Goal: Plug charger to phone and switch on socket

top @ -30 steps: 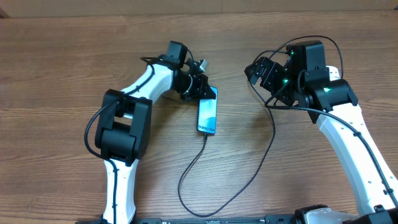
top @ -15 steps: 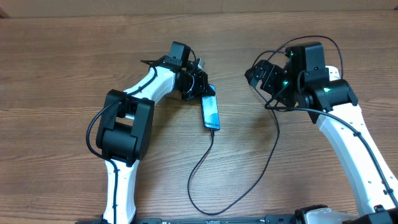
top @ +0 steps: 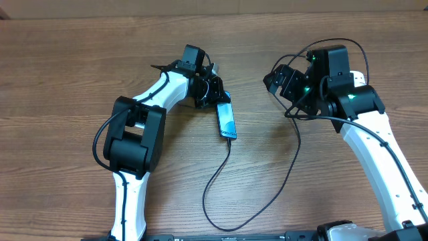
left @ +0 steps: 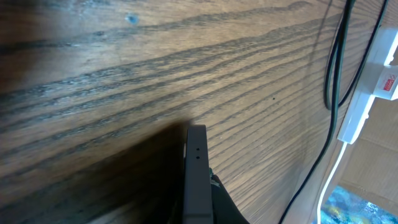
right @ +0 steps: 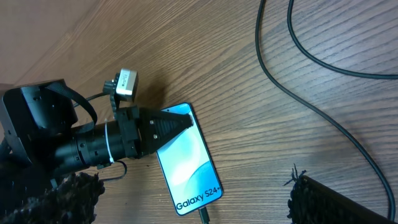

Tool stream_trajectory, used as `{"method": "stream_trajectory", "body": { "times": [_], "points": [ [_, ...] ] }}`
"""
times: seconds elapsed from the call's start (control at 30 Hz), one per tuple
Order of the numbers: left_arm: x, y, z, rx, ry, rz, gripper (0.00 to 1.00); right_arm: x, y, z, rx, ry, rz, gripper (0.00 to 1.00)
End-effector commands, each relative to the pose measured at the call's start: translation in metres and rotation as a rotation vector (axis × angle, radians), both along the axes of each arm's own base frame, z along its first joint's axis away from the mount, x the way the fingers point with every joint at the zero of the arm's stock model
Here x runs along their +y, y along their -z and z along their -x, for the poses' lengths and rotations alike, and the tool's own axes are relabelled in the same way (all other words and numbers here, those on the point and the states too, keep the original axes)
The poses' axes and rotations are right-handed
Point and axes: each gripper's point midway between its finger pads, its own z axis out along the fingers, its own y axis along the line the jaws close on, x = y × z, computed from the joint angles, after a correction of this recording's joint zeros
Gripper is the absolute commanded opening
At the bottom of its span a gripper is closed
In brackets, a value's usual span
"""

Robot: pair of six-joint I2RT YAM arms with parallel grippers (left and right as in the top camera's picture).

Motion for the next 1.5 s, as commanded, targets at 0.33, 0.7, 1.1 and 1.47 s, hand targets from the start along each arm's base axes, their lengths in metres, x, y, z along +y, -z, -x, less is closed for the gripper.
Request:
{"method": "stream_trajectory", "body": {
  "times": [0.33, 0.7, 1.1, 1.47],
  "points": [
    [0.0059, 0.0019, 0.0007, -0.002, -0.005, -0.025, 0.19, -0.0023, -0.0122, -0.0008, -0.037, 0.002, 0.007, 1.00],
    [0.0061, 0.0021, 0.0013, 0.001, -0.005, -0.026, 0.21, -0.0035, -0.0118, -0.0012, -0.038, 0.006, 0.013, 1.00],
    [0.0061, 0.0022, 0.0015, 0.002, -0.005, -0.026, 0.24, -0.0035, -0.0118, -0.0012, -0.038, 0.006, 0.013, 1.00],
    [0.0067, 0.0027, 0.0030, 0.010, -0.005, -0.029, 0.35, -0.0036, -0.0107, -0.0007, -0.035, 0.006, 0.014, 1.00]
  ]
}}
